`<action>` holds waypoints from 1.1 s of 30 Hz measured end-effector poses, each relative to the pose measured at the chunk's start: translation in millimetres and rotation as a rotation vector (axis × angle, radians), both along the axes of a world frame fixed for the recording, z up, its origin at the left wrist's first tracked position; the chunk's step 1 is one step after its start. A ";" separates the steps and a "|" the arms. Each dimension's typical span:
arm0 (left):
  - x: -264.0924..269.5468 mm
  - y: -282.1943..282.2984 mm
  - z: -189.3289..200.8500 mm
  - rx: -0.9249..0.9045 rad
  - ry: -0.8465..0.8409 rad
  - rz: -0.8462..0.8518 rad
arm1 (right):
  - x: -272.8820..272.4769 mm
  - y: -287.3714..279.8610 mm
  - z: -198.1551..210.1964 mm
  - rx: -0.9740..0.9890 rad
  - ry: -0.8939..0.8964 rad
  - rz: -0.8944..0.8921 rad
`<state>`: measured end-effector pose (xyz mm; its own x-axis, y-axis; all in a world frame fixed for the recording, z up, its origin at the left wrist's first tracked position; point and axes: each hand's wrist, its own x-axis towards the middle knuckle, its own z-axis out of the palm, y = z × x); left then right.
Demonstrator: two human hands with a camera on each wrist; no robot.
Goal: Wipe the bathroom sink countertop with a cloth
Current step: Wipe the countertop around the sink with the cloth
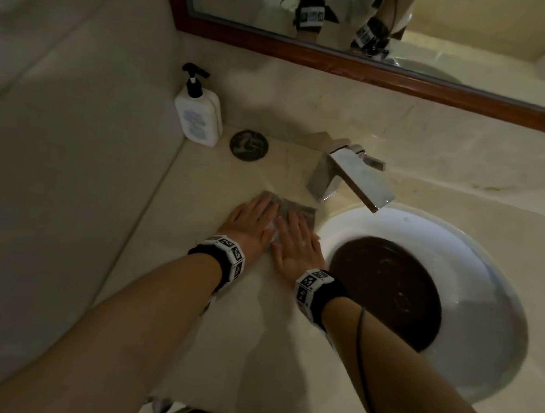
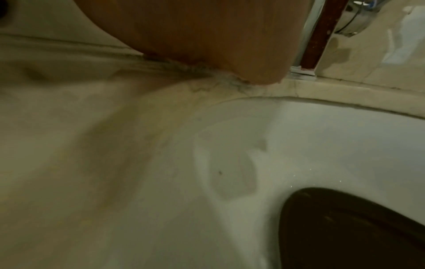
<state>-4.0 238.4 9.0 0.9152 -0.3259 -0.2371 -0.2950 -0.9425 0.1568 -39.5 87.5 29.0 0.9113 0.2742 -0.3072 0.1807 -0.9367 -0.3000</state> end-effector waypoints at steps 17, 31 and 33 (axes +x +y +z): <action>-128.1 28.2 7.0 0.090 0.025 0.087 | -94.1 23.3 0.9 -0.101 -0.004 0.218; 1.5 92.8 8.2 -0.034 0.011 0.091 | 23.9 87.5 2.0 0.010 0.037 0.081; 22.1 102.3 7.3 -0.047 0.041 0.100 | 43.3 98.0 1.9 -0.006 -0.005 0.079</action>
<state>18.1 340.8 16.3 0.9338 -0.2447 -0.2611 -0.1919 -0.9583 0.2117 3.8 185.5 30.8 0.8884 0.3435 -0.3045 0.2557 -0.9212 -0.2932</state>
